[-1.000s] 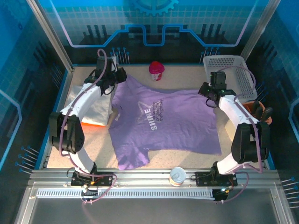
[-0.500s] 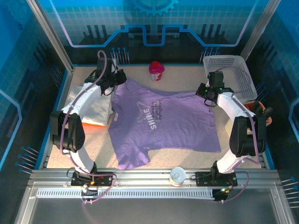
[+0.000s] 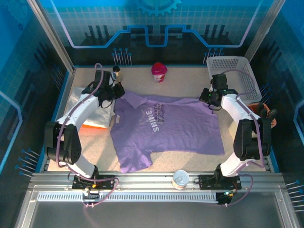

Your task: Fold and stack the t-shirts

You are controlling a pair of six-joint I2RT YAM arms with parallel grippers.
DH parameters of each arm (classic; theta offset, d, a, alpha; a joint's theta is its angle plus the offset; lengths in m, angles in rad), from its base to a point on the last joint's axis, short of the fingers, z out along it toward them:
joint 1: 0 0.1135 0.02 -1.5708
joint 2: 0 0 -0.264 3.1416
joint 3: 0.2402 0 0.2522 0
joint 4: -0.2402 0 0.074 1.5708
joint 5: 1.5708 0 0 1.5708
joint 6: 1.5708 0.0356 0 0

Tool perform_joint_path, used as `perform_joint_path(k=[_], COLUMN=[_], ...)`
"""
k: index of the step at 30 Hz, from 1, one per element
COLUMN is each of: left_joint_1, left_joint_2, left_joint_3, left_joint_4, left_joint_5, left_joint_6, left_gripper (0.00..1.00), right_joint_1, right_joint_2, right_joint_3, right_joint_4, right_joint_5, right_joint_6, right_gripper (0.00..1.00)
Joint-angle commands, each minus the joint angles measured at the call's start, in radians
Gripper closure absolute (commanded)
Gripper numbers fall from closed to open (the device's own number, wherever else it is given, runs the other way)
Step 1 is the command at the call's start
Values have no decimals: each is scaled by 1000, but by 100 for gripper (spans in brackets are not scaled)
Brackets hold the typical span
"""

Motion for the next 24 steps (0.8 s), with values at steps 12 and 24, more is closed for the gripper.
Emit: perform_joint_path(k=[12, 24], left_joint_1=[7, 7], left_joint_2=[-159, -151], left_joint_3=[-147, -202], left_joint_4=[-71, -112], left_joint_5=[67, 95], left_joint_6=[-84, -102], left_gripper=[100, 100], right_joint_1=[-7, -6], right_joint_2=[-60, -51], right_joint_3=[-64, -97], right_joint_4=[-117, -145], right_joint_5=[-14, 4], right_joint_6=[-13, -22], right_gripper=[100, 100])
